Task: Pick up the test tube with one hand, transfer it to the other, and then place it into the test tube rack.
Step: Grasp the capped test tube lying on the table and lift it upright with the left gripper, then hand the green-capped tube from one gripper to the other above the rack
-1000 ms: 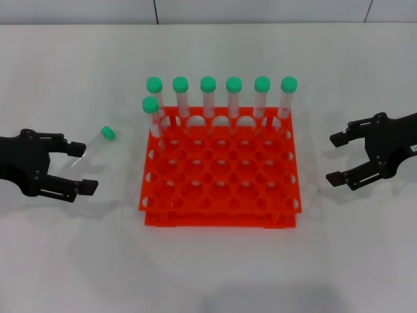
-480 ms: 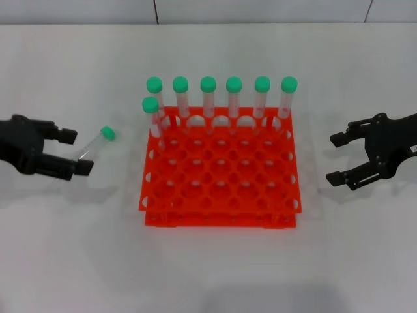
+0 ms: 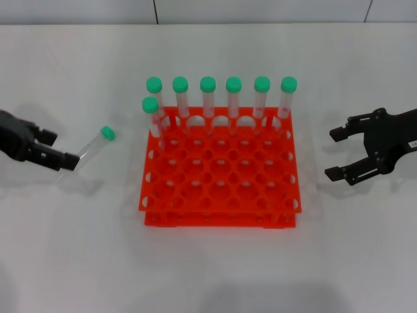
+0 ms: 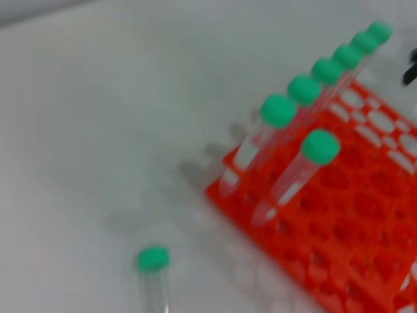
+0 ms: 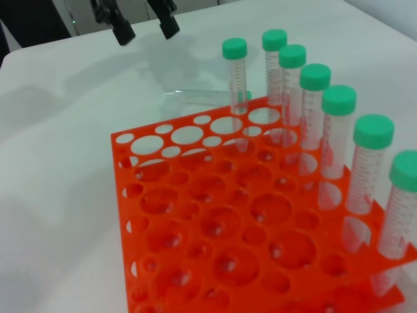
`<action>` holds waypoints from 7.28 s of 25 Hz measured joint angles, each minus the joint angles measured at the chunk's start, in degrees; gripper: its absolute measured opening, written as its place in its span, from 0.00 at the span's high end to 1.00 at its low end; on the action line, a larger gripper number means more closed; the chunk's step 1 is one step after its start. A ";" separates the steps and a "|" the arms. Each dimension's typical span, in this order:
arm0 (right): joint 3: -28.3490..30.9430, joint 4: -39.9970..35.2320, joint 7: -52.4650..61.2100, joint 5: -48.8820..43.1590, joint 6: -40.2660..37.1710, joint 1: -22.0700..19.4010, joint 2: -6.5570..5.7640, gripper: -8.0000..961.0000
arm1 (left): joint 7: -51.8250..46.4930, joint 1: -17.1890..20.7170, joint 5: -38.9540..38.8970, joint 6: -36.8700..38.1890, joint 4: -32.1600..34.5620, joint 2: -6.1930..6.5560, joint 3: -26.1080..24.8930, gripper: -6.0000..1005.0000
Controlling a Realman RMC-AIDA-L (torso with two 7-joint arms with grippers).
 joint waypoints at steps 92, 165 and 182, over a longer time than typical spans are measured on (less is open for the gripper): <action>-0.06 -1.32 -1.95 -0.91 1.08 -0.28 2.71 0.10 | -10.32 6.36 -2.67 -23.70 19.23 -10.04 11.03 0.80; 14.36 0.60 -1.44 5.87 1.15 -0.52 7.82 0.10 | 26.32 -5.12 -23.59 -18.29 -17.24 -7.52 11.69 0.79; 14.16 10.52 -0.61 19.85 0.64 -0.02 8.88 0.10 | 27.58 -5.87 -23.84 -18.28 -17.25 -8.01 11.69 0.79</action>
